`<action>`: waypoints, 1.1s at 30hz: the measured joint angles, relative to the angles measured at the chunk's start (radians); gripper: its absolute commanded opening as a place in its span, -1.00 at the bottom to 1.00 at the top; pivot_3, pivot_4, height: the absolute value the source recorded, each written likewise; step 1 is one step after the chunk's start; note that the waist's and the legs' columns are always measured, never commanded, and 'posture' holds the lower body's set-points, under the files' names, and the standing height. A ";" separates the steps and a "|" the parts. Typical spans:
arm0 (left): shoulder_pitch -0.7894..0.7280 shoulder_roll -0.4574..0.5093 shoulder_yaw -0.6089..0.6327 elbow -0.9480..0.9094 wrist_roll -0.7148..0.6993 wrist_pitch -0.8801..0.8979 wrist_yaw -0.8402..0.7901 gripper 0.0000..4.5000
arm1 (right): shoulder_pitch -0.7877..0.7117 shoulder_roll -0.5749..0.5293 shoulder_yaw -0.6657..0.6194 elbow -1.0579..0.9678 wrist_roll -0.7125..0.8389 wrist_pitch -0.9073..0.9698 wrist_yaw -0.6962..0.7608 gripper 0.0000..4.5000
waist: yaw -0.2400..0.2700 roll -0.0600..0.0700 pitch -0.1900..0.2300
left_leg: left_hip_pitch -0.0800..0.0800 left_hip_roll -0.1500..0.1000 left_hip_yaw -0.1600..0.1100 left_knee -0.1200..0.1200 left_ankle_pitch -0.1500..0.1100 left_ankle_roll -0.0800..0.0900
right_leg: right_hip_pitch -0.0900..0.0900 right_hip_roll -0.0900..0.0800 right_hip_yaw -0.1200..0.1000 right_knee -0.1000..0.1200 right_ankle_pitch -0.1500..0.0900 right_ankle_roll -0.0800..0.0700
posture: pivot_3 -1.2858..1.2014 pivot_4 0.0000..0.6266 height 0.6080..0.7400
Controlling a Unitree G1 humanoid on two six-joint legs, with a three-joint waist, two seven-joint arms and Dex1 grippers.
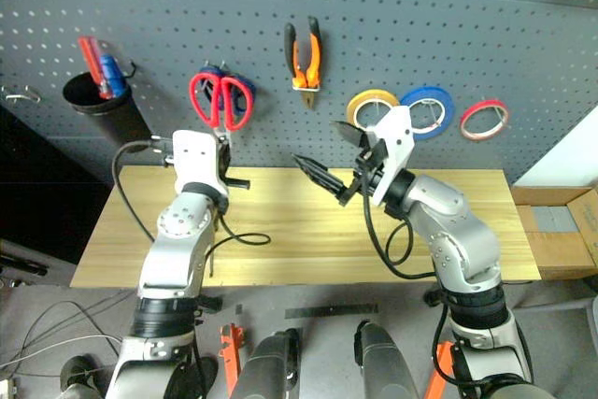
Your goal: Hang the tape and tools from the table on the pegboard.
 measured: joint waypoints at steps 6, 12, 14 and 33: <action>-0.019 0.001 0.000 0.029 0.003 0.007 0.010 -0.60 | 0.000 0.000 0.000 0.000 0.000 0.000 -0.001 1.00 | -0.001 0.000 -0.001 | 0.000 0.000 0.000 0.000 0.000 0.000 | 0.000 0.000 0.000 0.000 0.003 -0.004 | 0.02 -0.32 1.00; 0.055 0.006 0.003 0.018 0.005 0.062 0.011 0.21 | 0.001 -0.001 0.000 0.000 0.000 0.000 -0.001 1.00 | -0.001 0.000 -0.003 | 0.000 0.000 -0.001 0.000 0.000 0.000 | 0.000 0.000 0.000 0.001 0.003 -0.004 | 0.02 -0.30 1.00; 0.053 0.006 0.014 0.008 0.005 0.072 0.023 0.49 | 0.001 0.000 0.001 0.000 0.000 0.001 -0.001 1.00 | 0.000 0.000 -0.003 | 0.001 0.000 -0.001 0.001 0.000 0.000 | 0.000 0.000 -0.001 0.001 0.003 -0.004 | 0.02 -0.31 1.00; 0.022 0.121 0.272 0.109 -0.157 0.583 -0.042 0.63 | 0.066 -0.041 0.087 -0.056 0.040 0.107 0.048 1.00 | 0.003 0.000 -0.003 | 0.001 0.001 -0.006 0.013 0.000 0.000 | 0.006 0.006 -0.005 0.001 0.004 0.000 | 0.04 -0.13 1.00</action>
